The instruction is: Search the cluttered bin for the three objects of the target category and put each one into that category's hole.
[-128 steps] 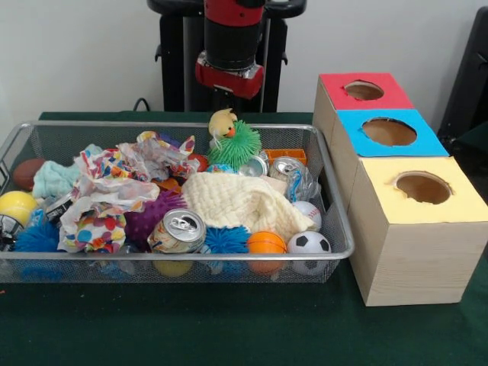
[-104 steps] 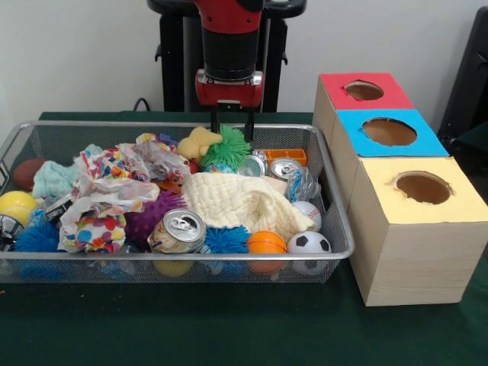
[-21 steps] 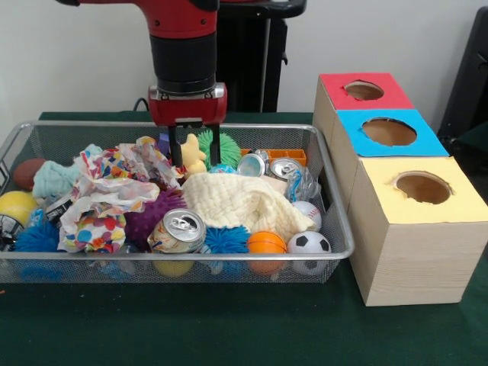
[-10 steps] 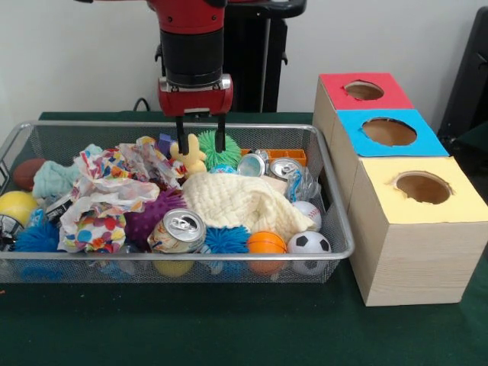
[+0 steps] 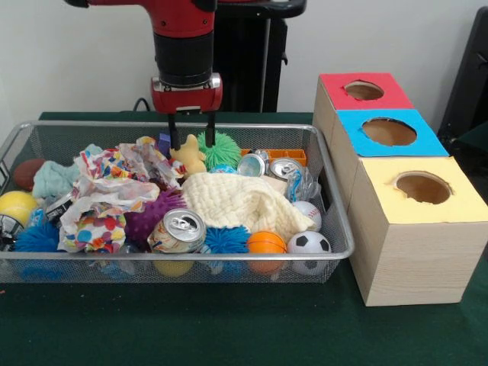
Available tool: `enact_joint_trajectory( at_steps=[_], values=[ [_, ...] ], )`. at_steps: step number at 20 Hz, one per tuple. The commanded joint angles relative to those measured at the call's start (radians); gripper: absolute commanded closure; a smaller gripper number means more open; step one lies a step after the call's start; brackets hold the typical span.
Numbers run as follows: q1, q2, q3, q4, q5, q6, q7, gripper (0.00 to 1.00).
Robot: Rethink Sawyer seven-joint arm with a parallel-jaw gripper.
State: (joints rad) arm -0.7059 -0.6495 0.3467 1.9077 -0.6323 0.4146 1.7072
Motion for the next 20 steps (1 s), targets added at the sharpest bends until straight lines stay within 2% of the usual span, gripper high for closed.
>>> enact_joint_trajectory(
  at_steps=[1,5,11,12,17,20],
  values=[
    [-0.037,0.087,0.031,-0.069,-0.096,0.010,-0.108,0.00],
    [-0.048,0.114,0.056,-0.109,-0.104,0.032,-0.131,0.00],
    [-0.077,0.133,0.084,-0.094,-0.115,0.002,-0.123,0.00],
    [-0.083,0.135,0.090,-0.089,-0.116,-0.007,-0.120,1.00],
    [-0.089,0.134,0.098,-0.088,-0.117,-0.015,-0.109,1.00],
    [-0.057,0.113,0.072,-0.095,-0.126,-0.019,-0.078,1.00]
  ],
)
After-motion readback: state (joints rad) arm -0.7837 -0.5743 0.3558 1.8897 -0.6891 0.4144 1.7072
